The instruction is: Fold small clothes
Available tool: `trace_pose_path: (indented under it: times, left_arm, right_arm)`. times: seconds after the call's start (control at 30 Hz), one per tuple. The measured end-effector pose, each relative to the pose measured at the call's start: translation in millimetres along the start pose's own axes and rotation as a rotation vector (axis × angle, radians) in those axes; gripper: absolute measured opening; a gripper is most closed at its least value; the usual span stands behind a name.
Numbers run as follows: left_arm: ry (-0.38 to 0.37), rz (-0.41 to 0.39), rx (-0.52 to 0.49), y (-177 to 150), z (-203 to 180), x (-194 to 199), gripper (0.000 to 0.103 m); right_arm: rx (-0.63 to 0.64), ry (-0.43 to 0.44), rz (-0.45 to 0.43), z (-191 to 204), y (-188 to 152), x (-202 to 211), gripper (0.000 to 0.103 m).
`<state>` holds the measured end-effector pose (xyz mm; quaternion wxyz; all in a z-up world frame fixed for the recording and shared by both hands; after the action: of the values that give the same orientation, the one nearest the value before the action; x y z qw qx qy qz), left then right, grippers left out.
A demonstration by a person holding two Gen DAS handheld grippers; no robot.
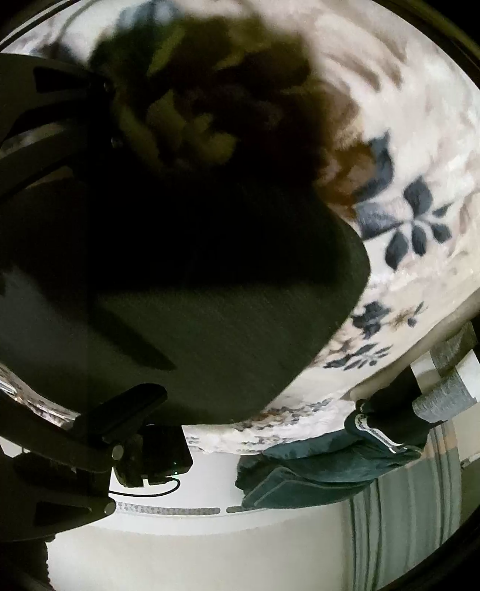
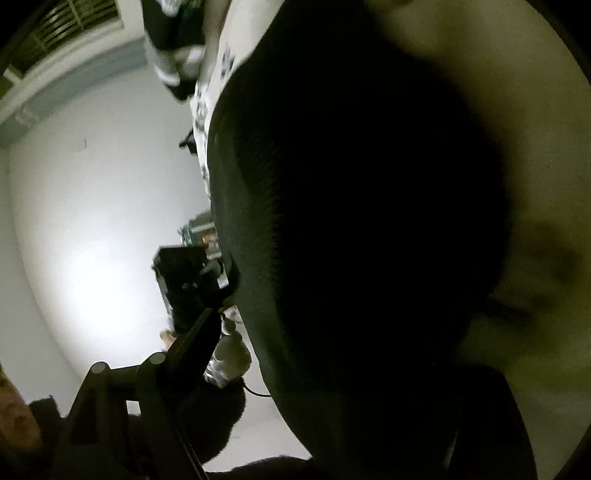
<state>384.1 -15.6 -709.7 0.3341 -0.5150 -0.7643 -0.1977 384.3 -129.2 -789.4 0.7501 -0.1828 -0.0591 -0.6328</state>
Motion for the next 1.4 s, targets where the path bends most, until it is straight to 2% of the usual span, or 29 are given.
trace_pose_path:
  times: [0.03, 0.07, 0.1, 0.13, 0.17, 0.2, 0.3, 0.37, 0.4, 0.43, 0.47, 0.5, 0.6, 0.7, 0.73, 0.77, 0.8, 0.83, 0.93, 1.13, 1.3, 1.4]
  left_arm:
    - [-0.002, -0.005, -0.007, 1.2, -2.0, 1.6, 0.094]
    - [-0.007, -0.025, -0.026, 4.2, -8.8, 1.9, 0.094]
    - [-0.009, -0.038, -0.038, 7.3, -10.9, 4.7, 0.088]
    - [-0.006, -0.042, -0.053, 10.0, -15.9, 4.7, 0.068]
    - [0.02, -0.038, -0.073, 14.4, -20.5, 3.2, 0.057]
    - [0.04, -0.032, -0.087, 18.5, -23.0, 2.3, 0.044]
    - [0.036, -0.005, -0.12, 28.6, -34.9, 0.0, 0.038]
    - [0.057, 0.047, -0.154, 28.3, -36.7, -8.1, 0.039]
    - [0.07, 0.078, -0.163, 26.1, -32.9, -11.5, 0.042]
    - [0.076, 0.099, -0.158, 24.0, -26.9, -13.1, 0.051]
    - [0.066, 0.123, -0.143, 20.6, -20.4, -14.0, 0.056]
    - [0.044, 0.143, -0.127, 16.2, -14.6, -14.0, 0.059]
    - [-0.01, 0.144, -0.1, 4.6, -5.9, -10.4, 0.06]
    - [0.012, 0.112, -0.121, 2.7, -11.6, -10.2, 0.058]
    - [0.019, 0.102, -0.129, 2.9, -15.6, -10.8, 0.057]
    - [0.03, 0.092, -0.141, 2.4, -18.9, -9.6, 0.05]
    - [0.042, 0.086, -0.15, 2.8, -22.3, -7.8, 0.034]
    - [0.044, 0.082, -0.15, 4.2, -24.9, -6.3, 0.026]
    - [0.052, 0.085, -0.173, 6.2, -34.1, 6.6, 0.022]
    - [0.052, 0.122, -0.228, 16.0, -57.5, 37.0, 0.021]
    - [0.025, 0.129, -0.289, 56.6, -99.6, 69.9, 0.021]
    - [0.015, 0.123, -0.337, 87.3, -128.9, 86.6, 0.021]
  right_arm:
    - [-0.011, -0.016, -0.008, -1.7, 2.2, -2.6, 0.056]
    - [-0.022, -0.051, -0.026, -6.5, 2.2, -2.4, 0.033]
    - [-0.053, -0.072, -0.067, -13.0, -0.4, 0.7, 0.03]
    - [-0.079, -0.062, -0.1, -15.3, -3.7, 3.9, 0.027]
    - [-0.103, -0.056, -0.128, -16.8, -7.6, 6.2, 0.024]
    - [-0.121, -0.053, -0.152, -16.9, -12.2, 8.4, 0.024]
    - [-0.172, -0.012, -0.214, -10.9, -27.1, 15.6, 0.023]
    - [-0.167, -0.02, -0.216, -9.7, -35.3, 17.8, 0.024]
    - [-0.164, -0.044, -0.212, -13.7, -37.6, 20.2, 0.027]
    - [-0.168, -0.063, -0.211, -18.2, -37.8, 22.5, 0.033]
    - [-0.176, -0.088, -0.201, -25.3, -37.4, 25.7, 0.045]
    - [-0.188, -0.074, -0.196, -28.8, -35.8, 26.6, 0.046]
    - [-0.232, -0.015, -0.182, -32.5, -33.8, 25.5, 0.048]
    - [-0.216, -0.023, -0.198, -25.9, -30.6, 18.6, 0.048]
    - [-0.209, -0.036, -0.203, -20.8, -26.4, 15.2, 0.042]
    - [-0.202, -0.043, -0.207, -15.9, -26.3, 13.4, 0.028]
    - [-0.191, -0.063, -0.213, -10.0, -26.2, 12.5, 0.026]
    - [-0.181, -0.095, -0.224, -4.7, -26.0, 13.6, 0.025]
    - [-0.191, -0.125, -0.251, 12.3, -29.0, 16.4, 0.024]
    - [-0.16, -0.173, -0.291, 65.0, -29.4, 29.6, 0.023]
    - [-0.143, -0.188, -0.37, 125.2, -11.5, 43.1, 0.023]
    - [-0.13, -0.19, -0.426, 168.5, 13.4, 58.8, 0.023]
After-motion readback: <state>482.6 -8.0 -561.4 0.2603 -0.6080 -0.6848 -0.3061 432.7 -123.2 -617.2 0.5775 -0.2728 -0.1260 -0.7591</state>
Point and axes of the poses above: each gripper's, at about its wrist camera, not at the fingertips, and x roughly against the way its jaws point, z to its left, y to its top, the point moved 9 cm from there along -x, roughly the way its jaws point, and after that the axes turned 6 degrees about x, right-handed, at the moved point
